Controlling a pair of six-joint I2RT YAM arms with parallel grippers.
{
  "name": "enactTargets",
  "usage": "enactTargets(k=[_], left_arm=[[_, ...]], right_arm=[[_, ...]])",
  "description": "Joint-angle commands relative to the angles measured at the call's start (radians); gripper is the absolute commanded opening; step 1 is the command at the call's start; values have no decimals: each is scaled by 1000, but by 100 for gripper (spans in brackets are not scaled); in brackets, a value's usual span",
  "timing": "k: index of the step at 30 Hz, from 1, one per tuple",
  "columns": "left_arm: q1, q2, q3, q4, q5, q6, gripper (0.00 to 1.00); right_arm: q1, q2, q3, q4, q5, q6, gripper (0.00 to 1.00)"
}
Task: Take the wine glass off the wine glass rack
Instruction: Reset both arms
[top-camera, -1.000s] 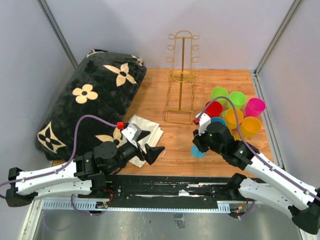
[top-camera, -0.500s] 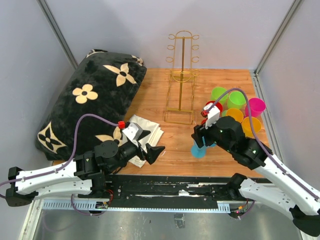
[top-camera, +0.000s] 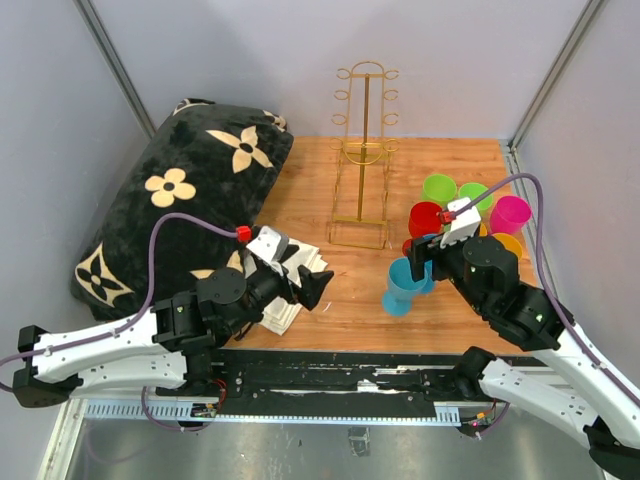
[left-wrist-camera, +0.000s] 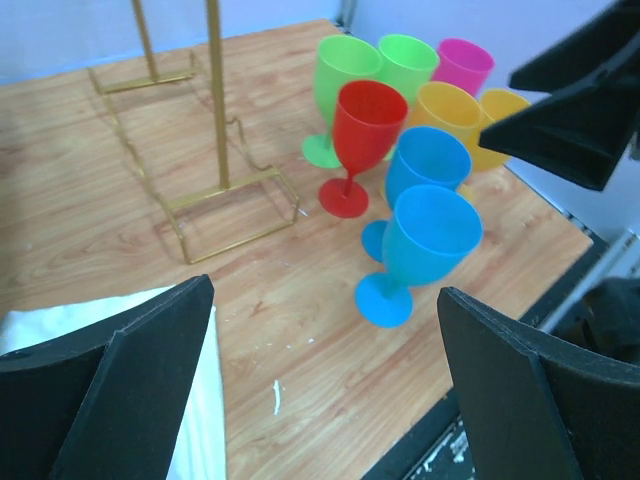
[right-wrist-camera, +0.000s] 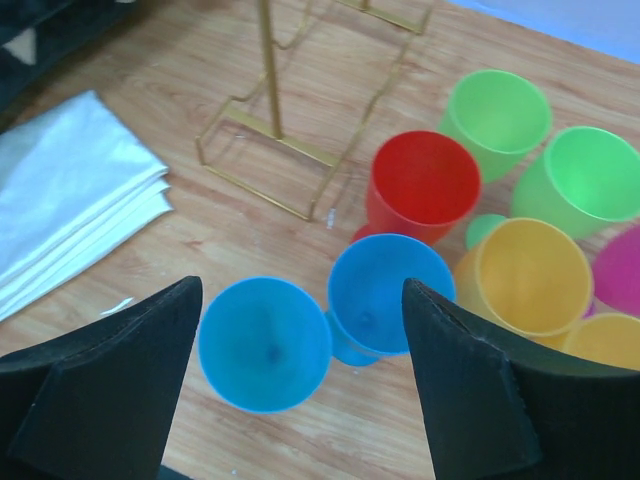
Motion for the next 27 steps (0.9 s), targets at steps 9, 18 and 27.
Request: enactTargets(k=[9, 18, 27], left_arm=[[416, 52, 241, -263, 90, -287, 100], [506, -40, 474, -478, 78, -289, 100], [506, -57, 558, -492, 74, -267, 100]], right_arm=[[-284, 21, 67, -90, 101, 51, 92], [-456, 30, 356, -216, -146, -23, 98], [-456, 77, 627, -300, -155, -50, 98]])
